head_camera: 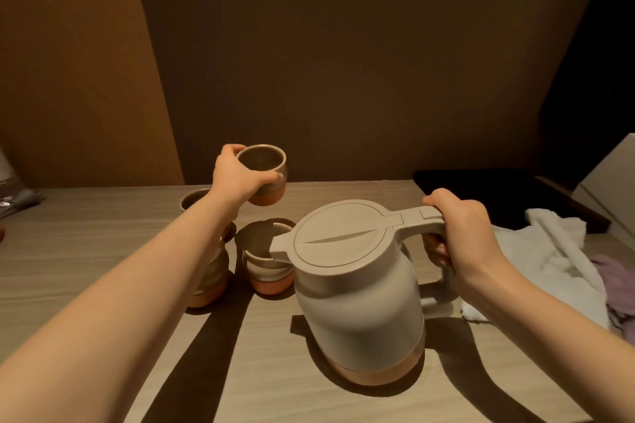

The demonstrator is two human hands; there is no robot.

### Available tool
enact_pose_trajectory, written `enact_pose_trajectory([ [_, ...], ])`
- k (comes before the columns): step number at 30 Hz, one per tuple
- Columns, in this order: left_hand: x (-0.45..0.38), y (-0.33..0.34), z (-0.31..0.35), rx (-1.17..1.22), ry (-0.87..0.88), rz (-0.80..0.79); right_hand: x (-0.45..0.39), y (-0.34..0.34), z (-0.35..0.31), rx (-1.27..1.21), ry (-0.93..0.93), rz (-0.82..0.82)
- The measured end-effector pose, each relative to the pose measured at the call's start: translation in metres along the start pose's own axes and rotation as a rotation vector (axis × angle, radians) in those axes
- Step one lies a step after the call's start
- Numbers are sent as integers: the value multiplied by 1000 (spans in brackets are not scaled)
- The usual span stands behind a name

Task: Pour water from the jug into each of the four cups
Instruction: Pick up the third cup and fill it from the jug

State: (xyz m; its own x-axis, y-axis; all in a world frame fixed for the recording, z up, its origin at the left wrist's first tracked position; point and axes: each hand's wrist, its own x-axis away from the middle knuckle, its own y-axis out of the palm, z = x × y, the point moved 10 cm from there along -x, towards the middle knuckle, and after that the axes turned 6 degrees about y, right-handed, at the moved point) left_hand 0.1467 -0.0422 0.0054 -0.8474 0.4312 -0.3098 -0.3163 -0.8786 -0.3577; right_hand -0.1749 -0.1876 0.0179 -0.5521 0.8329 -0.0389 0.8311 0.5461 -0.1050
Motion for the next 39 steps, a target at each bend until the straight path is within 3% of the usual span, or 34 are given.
enact_pose_trajectory([
  [8,43,-41,33,207,80,76,7,2,-6,-5,-21,2],
  [26,182,-80,-4,228,8,57,29,7,-15,40,-56,7],
  [39,201,-59,-2,20,151,-87,31,13,-22,24,-70,-32],
])
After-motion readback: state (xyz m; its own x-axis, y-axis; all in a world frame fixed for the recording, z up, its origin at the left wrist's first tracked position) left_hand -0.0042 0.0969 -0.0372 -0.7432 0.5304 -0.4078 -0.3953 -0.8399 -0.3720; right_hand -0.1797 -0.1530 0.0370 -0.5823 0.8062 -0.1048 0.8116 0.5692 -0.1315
